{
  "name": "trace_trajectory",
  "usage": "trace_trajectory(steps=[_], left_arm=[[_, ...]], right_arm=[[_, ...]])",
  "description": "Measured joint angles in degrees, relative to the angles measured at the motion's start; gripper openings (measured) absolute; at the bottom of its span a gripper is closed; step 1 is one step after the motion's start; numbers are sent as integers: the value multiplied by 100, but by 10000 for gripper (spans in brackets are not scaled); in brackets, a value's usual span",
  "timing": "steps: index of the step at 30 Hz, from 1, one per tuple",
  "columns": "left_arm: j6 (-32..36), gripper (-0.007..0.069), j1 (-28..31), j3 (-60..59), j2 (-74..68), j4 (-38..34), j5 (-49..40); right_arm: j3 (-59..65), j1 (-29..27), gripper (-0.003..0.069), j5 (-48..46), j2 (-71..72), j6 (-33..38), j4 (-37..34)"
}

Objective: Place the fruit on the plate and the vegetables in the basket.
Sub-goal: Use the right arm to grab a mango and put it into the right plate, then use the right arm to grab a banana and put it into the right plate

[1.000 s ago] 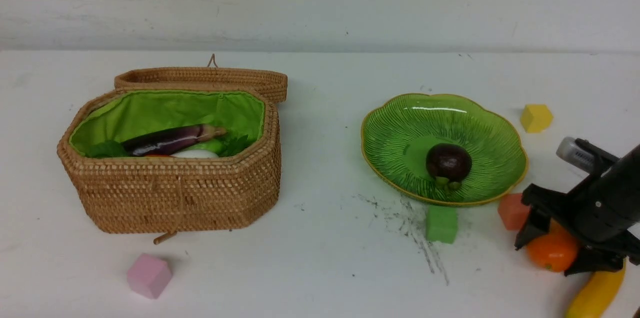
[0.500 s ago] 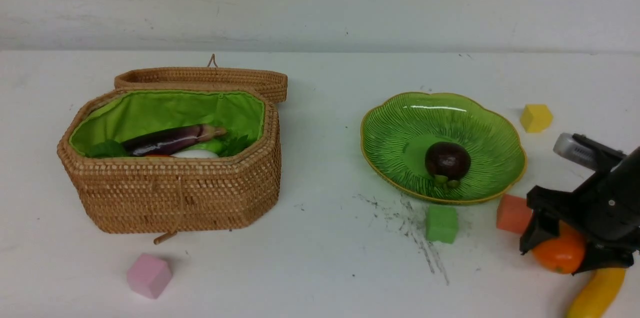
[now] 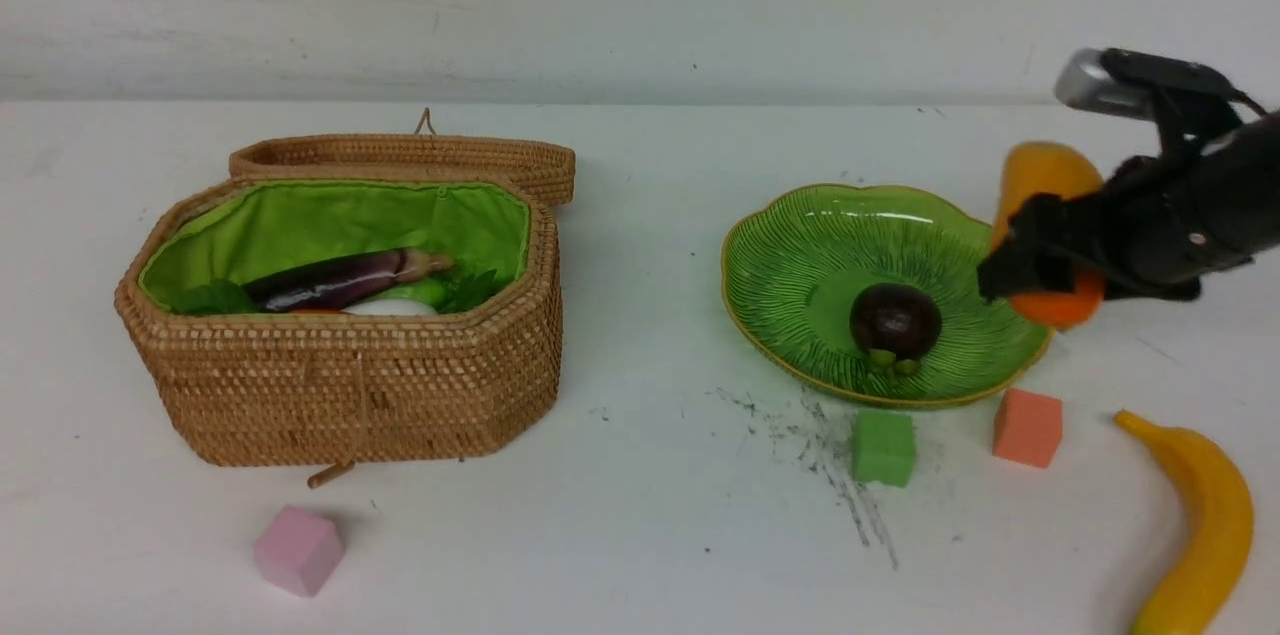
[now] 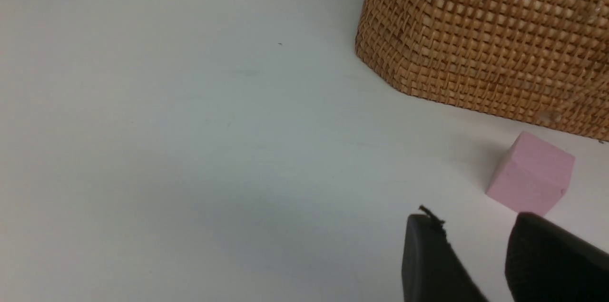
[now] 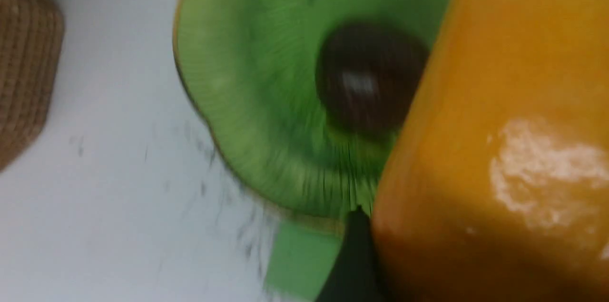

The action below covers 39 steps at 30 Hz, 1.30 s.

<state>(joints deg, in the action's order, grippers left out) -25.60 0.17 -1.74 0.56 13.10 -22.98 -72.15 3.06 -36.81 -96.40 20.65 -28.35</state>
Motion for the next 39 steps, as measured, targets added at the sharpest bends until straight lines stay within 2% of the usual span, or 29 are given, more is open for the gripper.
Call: trace_trajectory(steps=[3, 11, 16, 19, 25, 32, 36, 39], left_arm=[[0, 239, 0, 0, 0, 0, 0], [0, 239, 0, 0, 0, 0, 0], [0, 239, 0, 0, 0, 0, 0], [0, 239, 0, 0, 0, 0, 0], [0, 239, 0, 0, 0, 0, 0], [0, 239, 0, 0, 0, 0, 0], [0, 239, 0, 0, 0, 0, 0], [0, 239, 0, 0, 0, 0, 0]], right_arm=[[-470, 63, 577, 400, -855, 72, -47], [-1220, 63, 578, 311, -1759, -263, -42], [-1284, 63, 669, 183, -1742, -528, 41], [-1284, 63, 678, -177, -1643, -702, 240], [-1284, -32, 643, -917, -1036, -1146, 955], [-836, -450, 579, -2267, -422, -2739, 2796], [16, -694, 543, -2203, -427, -3186, 3095], [670, -772, 509, -1621, -513, -3230, 2961]])
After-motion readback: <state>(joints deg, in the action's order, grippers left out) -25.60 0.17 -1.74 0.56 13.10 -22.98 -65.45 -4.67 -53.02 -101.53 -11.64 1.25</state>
